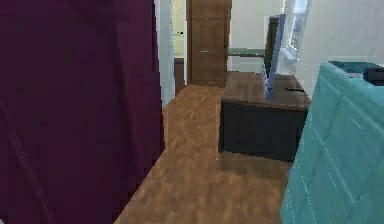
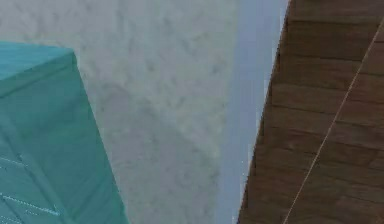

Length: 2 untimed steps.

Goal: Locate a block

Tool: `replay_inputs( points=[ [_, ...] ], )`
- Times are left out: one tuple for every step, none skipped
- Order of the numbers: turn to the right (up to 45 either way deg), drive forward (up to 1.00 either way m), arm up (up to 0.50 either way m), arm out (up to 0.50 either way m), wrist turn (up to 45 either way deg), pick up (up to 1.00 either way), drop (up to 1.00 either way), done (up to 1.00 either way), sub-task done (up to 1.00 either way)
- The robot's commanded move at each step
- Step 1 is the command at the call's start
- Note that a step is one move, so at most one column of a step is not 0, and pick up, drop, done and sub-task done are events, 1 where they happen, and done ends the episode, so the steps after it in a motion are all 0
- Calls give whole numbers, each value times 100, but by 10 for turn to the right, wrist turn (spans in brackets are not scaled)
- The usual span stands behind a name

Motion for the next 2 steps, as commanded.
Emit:
replay_inputs(
  points=[
    [0, 100, 0, 0, 0, 0, 0, 0, 0],
    [0, 100, 0, 0, 0, 0, 0, 0, 0]
  ],
)
